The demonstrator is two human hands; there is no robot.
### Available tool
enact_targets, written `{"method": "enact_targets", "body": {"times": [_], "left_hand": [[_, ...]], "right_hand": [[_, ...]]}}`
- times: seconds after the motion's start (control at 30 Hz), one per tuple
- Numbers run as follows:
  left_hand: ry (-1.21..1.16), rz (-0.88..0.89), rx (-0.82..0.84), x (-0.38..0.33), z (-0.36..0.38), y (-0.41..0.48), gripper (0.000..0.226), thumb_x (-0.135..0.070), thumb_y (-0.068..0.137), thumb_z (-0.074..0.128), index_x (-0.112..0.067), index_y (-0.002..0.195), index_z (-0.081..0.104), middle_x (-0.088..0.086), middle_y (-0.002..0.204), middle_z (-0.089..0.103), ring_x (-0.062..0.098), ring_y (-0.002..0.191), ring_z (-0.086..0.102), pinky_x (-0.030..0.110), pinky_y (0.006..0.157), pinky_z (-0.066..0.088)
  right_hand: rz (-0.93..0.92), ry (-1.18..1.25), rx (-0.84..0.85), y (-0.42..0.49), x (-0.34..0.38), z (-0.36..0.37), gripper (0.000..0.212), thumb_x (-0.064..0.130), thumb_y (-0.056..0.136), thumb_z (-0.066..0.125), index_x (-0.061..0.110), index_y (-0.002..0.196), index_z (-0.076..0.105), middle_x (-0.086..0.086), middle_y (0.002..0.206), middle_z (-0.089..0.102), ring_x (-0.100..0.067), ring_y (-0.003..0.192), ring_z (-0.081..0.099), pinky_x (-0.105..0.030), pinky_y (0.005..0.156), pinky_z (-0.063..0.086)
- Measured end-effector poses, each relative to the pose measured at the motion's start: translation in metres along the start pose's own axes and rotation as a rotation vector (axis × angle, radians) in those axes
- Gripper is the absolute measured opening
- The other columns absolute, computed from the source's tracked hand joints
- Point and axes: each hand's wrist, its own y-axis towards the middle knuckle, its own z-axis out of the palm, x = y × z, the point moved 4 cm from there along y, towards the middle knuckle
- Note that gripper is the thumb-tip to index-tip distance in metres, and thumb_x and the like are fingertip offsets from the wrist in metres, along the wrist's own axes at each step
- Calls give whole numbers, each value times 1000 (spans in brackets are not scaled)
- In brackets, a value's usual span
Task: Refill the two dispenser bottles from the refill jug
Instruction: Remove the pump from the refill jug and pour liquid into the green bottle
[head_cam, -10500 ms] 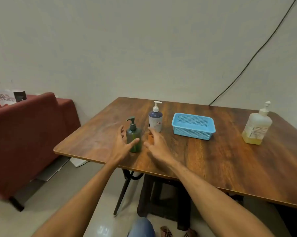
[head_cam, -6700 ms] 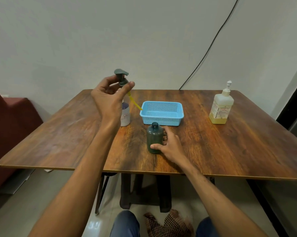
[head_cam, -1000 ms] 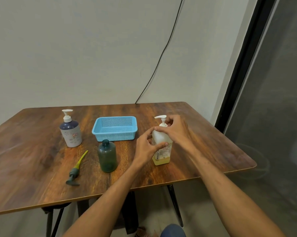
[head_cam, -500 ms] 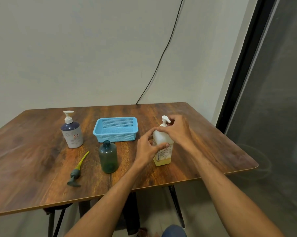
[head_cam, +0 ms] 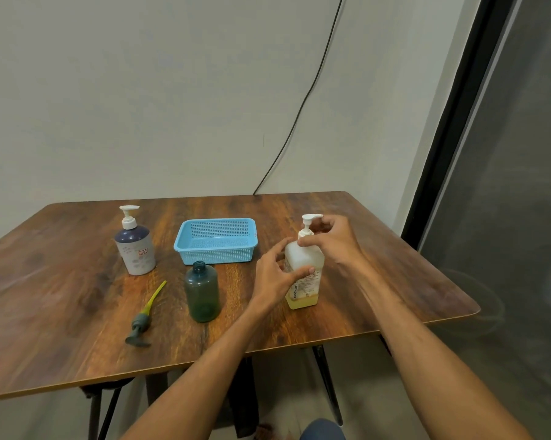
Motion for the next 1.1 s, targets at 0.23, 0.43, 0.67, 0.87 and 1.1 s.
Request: {"method": "enact_targets", "body": {"times": [0.23, 0.43, 0.67, 0.87, 1.1], "left_hand": [[4, 15, -10, -2, 0, 0, 83, -43, 66, 89, -22, 138, 55, -5, 124, 67, 7, 113, 63, 33, 91, 58], [3, 3, -6, -2, 0, 0, 85, -45, 65, 89, -25, 139, 54, -5, 127, 65, 7, 114, 62, 34, 91, 58], [15, -24, -5, 2, 1, 1, 89, -42, 66, 89, -22, 143, 50, -2, 132, 63, 9, 117, 60, 34, 92, 58], [16, 1, -3, 0, -1, 0, 86, -44, 65, 88, -22, 140, 53, -4, 131, 63, 9, 117, 59, 34, 93, 57], [27, 3, -7, -1, 0, 0, 83, -37, 68, 89, -19, 140, 53, -2, 132, 63, 10, 118, 59, 35, 93, 58]], "right_hand": [[-31, -46, -39, -8, 2, 4, 47, 24, 61, 94, 12, 99, 69, 0, 93, 71, -10, 82, 65, -25, 69, 54], [-63, -84, -131, -9, 14, 1, 20, 19, 65, 88, 14, 78, 74, 2, 77, 73, -13, 74, 69, -30, 62, 56], [-107, 18, -128, -9, 41, -11, 21, 7, 67, 82, 16, 85, 77, 2, 82, 75, -16, 82, 73, -41, 76, 63], [-187, 122, -164, -11, 76, -33, 25, 2, 69, 83, 10, 92, 77, -1, 86, 76, -14, 78, 73, -27, 69, 59], [-321, 287, -245, -13, 106, -73, 25, 3, 69, 85, 4, 93, 77, -7, 95, 77, -19, 87, 73, -25, 78, 57]]}}
